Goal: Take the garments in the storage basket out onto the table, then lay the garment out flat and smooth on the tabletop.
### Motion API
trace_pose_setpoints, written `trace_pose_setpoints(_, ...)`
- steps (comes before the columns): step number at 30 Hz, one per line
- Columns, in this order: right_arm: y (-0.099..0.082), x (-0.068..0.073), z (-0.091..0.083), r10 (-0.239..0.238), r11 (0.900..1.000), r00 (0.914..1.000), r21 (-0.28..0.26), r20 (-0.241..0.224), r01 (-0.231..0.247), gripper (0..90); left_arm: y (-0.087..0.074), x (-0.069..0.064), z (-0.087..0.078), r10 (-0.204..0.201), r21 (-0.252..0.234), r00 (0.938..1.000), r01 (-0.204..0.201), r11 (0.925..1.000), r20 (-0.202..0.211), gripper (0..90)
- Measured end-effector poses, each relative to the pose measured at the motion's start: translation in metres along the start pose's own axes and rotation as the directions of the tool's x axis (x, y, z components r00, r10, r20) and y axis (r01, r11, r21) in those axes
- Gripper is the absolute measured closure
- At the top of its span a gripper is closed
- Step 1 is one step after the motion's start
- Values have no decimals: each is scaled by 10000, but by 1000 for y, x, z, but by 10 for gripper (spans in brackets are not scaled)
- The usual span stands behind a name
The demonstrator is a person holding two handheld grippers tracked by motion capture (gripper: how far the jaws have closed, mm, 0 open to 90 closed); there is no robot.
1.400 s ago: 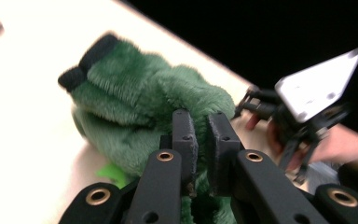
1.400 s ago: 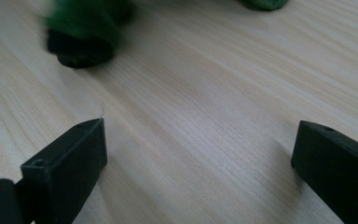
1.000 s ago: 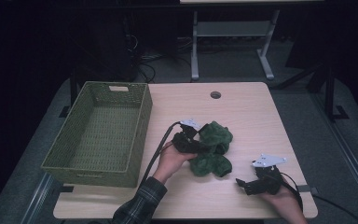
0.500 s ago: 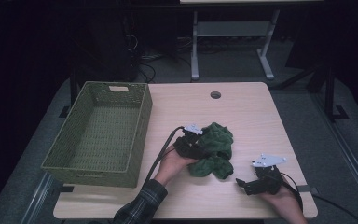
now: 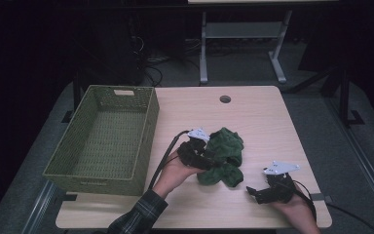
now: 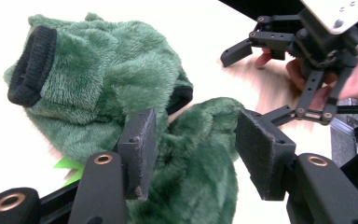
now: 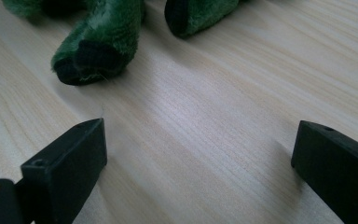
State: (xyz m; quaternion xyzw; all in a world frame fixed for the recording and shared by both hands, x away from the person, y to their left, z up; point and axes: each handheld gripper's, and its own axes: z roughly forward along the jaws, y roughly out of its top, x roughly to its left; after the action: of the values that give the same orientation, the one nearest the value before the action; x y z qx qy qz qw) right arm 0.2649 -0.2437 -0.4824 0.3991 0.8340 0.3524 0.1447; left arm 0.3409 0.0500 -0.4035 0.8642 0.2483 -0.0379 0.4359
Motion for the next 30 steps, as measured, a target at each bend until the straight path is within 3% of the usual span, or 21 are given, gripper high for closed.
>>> trace_pose_setpoints(10, 4, 2, 0, 109, 9996, 9999, 263, 120, -112, 72, -15, -18, -17, 82, -250, 10000, -84, 9997, -55, 497)
trace_pose_setpoints(11, 6, 2, -3, 174, 9993, 9998, 322, -1, -173, 146, -20, -24, -17, 130, -137, 9999, -130, 9998, -44, 498)
trace_pose_setpoints(14, 8, 4, -5, 208, 9996, 9993, 176, -295, -203, 146, -25, -29, -15, 188, -106, 9998, -188, 9998, -21, 499)
trace_pose_setpoints(19, 13, 10, -5, 230, 9997, 9976, -104, -659, -238, 151, -31, -38, -5, 374, 94, 9993, -373, 9993, -49, 499)
trace_pose_setpoints(21, 15, 10, -2, 199, 9997, 9944, -123, -1036, -212, 171, -33, -39, 1, 427, 221, 9991, -426, 9988, -38, 499)
trace_pose_setpoints(24, 18, 12, 0, 227, 9996, 9925, -111, -1200, -242, 202, -34, -41, 9, 454, 248, 9986, -448, 9987, -257, 499)
trace_pose_setpoints(28, 22, 16, 3, 118, 9996, 9890, -238, -1475, -155, 246, -37, -40, 18, 474, 452, 9981, -456, 9979, -381, 495)
trace_pose_setpoints(30, 24, 18, 5, 108, 9997, 9881, -213, -1537, -142, 286, -39, -34, 28, 499, 608, 9962, -456, 9971, -716, 494)
